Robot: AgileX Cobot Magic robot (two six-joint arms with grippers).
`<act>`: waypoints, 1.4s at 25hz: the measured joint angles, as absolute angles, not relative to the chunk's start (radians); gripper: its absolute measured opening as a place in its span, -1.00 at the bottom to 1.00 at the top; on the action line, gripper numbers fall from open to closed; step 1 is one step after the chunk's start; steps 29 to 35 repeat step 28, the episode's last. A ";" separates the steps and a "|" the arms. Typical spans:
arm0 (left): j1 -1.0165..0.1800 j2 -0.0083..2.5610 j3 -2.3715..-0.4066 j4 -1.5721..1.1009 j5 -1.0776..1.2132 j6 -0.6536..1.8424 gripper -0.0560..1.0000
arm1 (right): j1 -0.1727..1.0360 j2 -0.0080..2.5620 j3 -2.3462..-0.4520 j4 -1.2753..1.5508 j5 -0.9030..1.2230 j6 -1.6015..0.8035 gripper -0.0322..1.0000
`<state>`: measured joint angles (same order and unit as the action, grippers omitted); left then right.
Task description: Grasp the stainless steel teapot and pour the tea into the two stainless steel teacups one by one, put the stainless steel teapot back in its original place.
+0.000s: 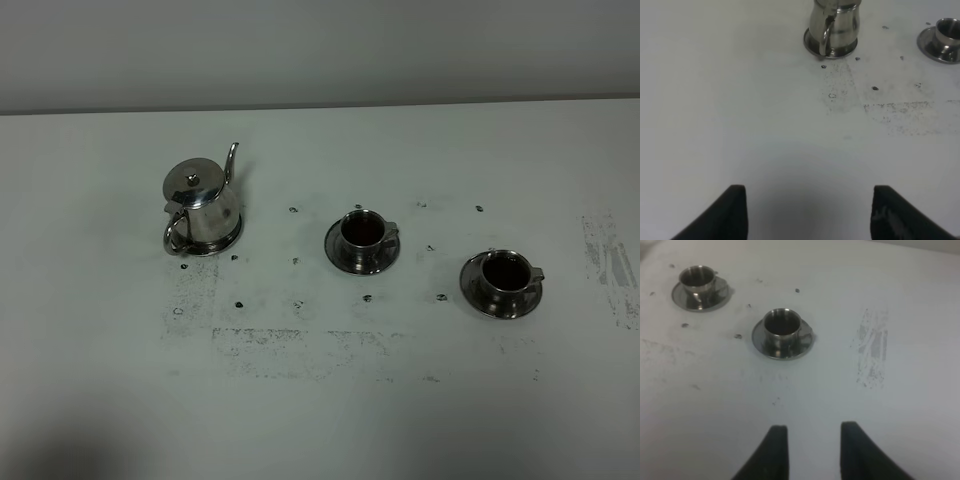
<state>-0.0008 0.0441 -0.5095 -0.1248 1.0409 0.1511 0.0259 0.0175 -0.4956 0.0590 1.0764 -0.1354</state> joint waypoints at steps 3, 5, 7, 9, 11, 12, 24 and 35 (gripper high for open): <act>-0.001 0.044 -0.509 -0.125 1.041 0.151 0.09 | 0.026 0.017 -0.496 0.059 1.076 -0.135 -0.47; -0.001 0.044 -0.509 -0.125 1.041 0.151 0.09 | 0.026 0.017 -0.496 0.059 1.076 -0.135 -0.47; -0.001 0.044 -0.509 -0.125 1.041 0.151 0.09 | 0.026 0.017 -0.496 0.059 1.076 -0.135 -0.47; -0.001 0.044 -0.509 -0.125 1.041 0.151 0.09 | 0.026 0.017 -0.496 0.059 1.076 -0.135 -0.47; -0.001 0.044 -0.509 -0.125 1.041 0.151 0.09 | 0.026 0.017 -0.496 0.059 1.076 -0.135 -0.47; -0.001 0.044 -0.509 -0.125 1.041 0.151 0.09 | 0.026 0.017 -0.496 0.059 1.076 -0.135 -0.47; -0.001 0.044 -0.509 -0.125 1.041 0.151 0.09 | 0.026 0.017 -0.496 0.059 1.076 -0.135 -0.47; -0.001 0.044 -0.509 -0.125 1.041 0.151 0.09 | 0.026 0.017 -0.496 0.059 1.076 -0.135 -0.47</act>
